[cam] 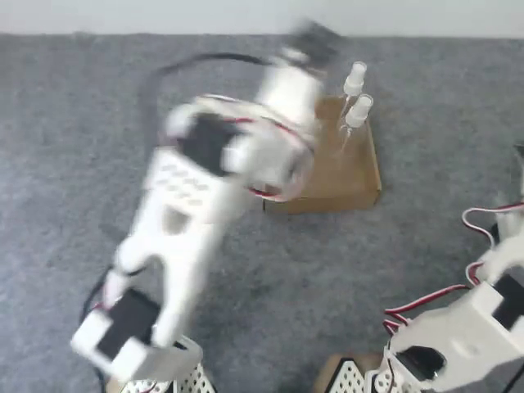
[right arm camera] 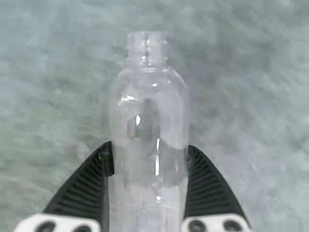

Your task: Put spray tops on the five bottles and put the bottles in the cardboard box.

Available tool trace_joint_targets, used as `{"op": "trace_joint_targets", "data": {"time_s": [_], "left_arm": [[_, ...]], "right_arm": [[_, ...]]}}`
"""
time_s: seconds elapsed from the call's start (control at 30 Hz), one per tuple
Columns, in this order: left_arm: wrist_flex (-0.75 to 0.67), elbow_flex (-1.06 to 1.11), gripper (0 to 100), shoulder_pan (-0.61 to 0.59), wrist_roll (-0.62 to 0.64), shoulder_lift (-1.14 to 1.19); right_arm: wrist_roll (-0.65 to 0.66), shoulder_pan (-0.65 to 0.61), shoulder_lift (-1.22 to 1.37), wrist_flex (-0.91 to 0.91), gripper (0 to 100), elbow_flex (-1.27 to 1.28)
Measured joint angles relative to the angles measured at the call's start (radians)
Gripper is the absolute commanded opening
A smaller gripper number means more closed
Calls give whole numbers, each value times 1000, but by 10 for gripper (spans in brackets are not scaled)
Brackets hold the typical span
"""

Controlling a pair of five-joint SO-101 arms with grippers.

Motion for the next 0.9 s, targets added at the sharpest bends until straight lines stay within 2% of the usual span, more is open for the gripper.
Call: {"op": "trace_joint_targets", "data": {"time_s": [0.13,0.27,0.37,0.5,0.63,0.73,0.9], "left_arm": [[0,144,13,-215,-81,-75],[-2,341,13,-347,-153,-103],[-74,508,13,-400,-183,-144],[-242,775,13,-425,-190,-213],[-451,1026,46,-408,-189,-222],[-563,1080,92,-397,-127,-170],[-661,1082,97,-393,-77,9]], "right_arm": [[-3,-110,0,57,6,0],[-161,-209,0,61,6,0],[-279,-253,0,43,6,0],[-364,-293,0,31,6,0],[-381,-311,23,31,6,0],[-382,-308,66,23,6,-11],[-385,-308,94,0,6,-32]]}}
